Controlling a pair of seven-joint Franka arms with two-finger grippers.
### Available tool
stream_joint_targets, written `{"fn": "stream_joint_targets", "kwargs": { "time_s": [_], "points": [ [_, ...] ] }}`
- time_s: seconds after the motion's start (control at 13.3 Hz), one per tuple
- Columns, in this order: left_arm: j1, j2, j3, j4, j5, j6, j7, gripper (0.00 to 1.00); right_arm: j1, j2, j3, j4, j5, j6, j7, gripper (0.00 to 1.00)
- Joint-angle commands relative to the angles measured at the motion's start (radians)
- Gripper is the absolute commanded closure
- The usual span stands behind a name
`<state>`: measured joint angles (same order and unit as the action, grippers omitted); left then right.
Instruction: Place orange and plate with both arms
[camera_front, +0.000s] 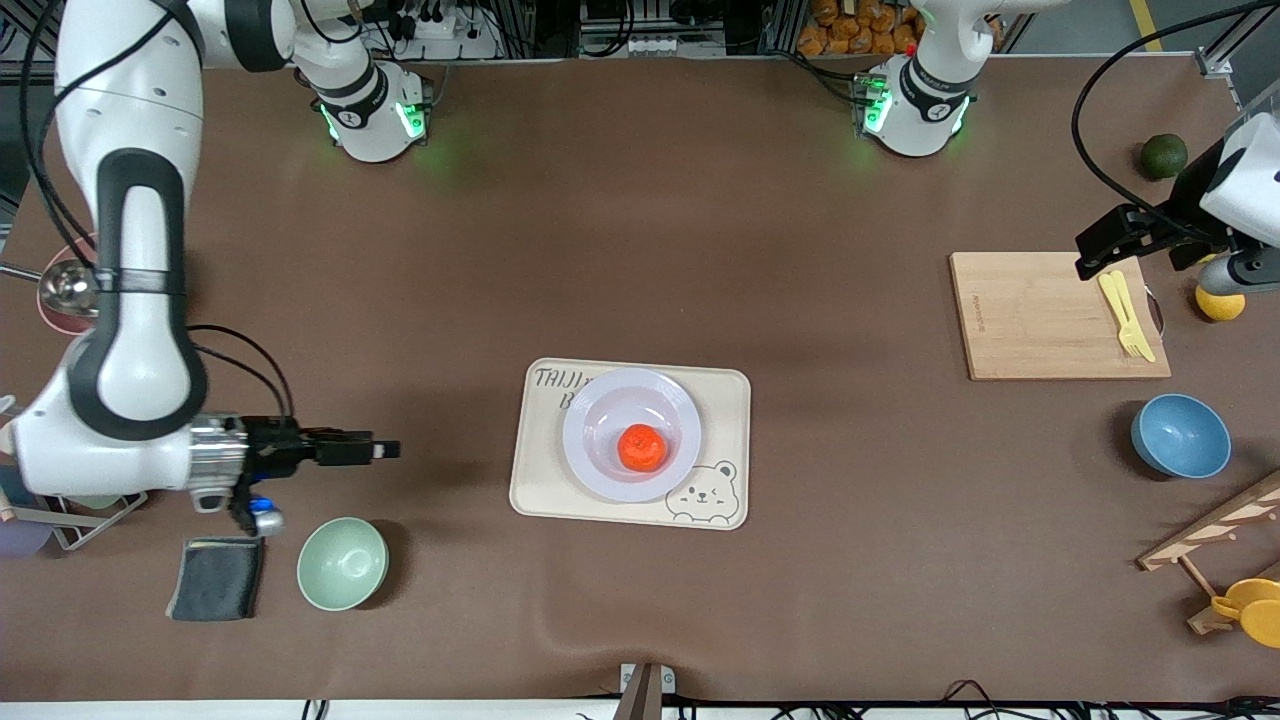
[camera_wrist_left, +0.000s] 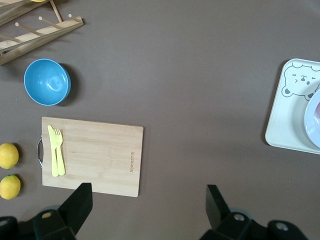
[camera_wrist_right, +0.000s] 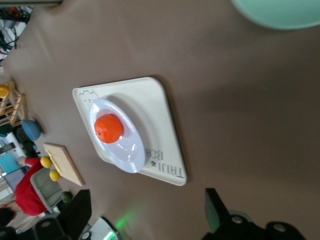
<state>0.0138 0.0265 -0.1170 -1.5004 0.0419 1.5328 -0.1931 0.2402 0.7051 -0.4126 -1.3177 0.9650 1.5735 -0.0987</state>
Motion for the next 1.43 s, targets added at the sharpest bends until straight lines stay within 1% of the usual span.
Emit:
{"fn": "stream_joint_targets", "kwargs": {
  "time_s": [0.0,0.08,0.15,0.23,0.3,0.38,0.45,0.53,0.6,0.68,0.75,0.83,0.9,1.21,1.28,1.36],
  "points": [
    [0.003,-0.014,0.007,0.002,-0.020,-0.011,0.023,0.00,-0.051,-0.012,-0.035,0.096,-0.157,-0.084,-0.069,0.00],
    [0.003,-0.014,0.010,0.002,-0.020,-0.011,0.024,0.00,-0.088,-0.013,-0.026,0.135,-0.208,-0.098,-0.096,0.00],
    [0.003,-0.016,0.011,0.002,-0.020,-0.011,0.024,0.00,-0.125,-0.034,-0.025,0.135,-0.218,-0.099,-0.102,0.00],
    [0.003,-0.016,0.011,0.002,-0.020,-0.011,0.024,0.00,-0.139,-0.067,-0.025,0.132,-0.271,-0.104,-0.133,0.00],
    [0.003,-0.016,0.011,0.002,-0.020,-0.011,0.026,0.00,-0.140,-0.097,-0.011,0.132,-0.395,-0.113,-0.168,0.00],
    [0.003,-0.017,0.011,0.002,-0.020,-0.011,0.026,0.00,-0.160,-0.140,0.047,0.132,-0.501,-0.115,-0.167,0.00],
    [0.003,-0.017,0.013,0.002,-0.020,-0.013,0.026,0.00,-0.220,-0.180,0.119,0.132,-0.579,-0.115,-0.159,0.00],
    [0.003,-0.017,0.013,0.002,-0.020,-0.011,0.026,0.00,-0.251,-0.221,0.182,0.121,-0.665,-0.115,-0.138,0.00],
    [0.003,-0.017,0.013,0.000,-0.020,-0.013,0.026,0.00,-0.263,-0.264,0.216,0.094,-0.736,-0.113,-0.116,0.00],
    [0.003,-0.017,0.013,-0.001,-0.020,-0.013,0.024,0.00,-0.290,-0.289,0.241,0.088,-0.770,-0.116,-0.127,0.00],
    [0.003,-0.017,0.013,0.000,-0.020,-0.017,0.024,0.00,-0.330,-0.327,0.286,0.080,-0.794,-0.127,-0.130,0.00],
    [0.003,-0.017,0.013,0.000,-0.020,-0.017,0.024,0.00,-0.382,-0.395,0.338,0.062,-0.840,-0.168,-0.124,0.00],
    [0.003,-0.019,0.013,0.000,-0.020,-0.017,0.026,0.00,-0.386,-0.426,0.339,0.063,-0.854,-0.190,-0.121,0.00],
    [0.005,-0.023,0.014,-0.001,-0.020,-0.019,0.026,0.00,-0.384,-0.534,0.350,0.051,-0.844,-0.227,-0.083,0.00],
    [0.006,-0.023,0.014,-0.001,-0.022,-0.019,0.024,0.00,-0.387,-0.541,0.353,0.045,-0.826,-0.215,-0.069,0.00],
    [0.005,-0.023,0.014,0.002,-0.022,-0.019,0.024,0.00,-0.395,-0.547,0.351,0.035,-0.784,-0.178,-0.067,0.00]
  ]
}}
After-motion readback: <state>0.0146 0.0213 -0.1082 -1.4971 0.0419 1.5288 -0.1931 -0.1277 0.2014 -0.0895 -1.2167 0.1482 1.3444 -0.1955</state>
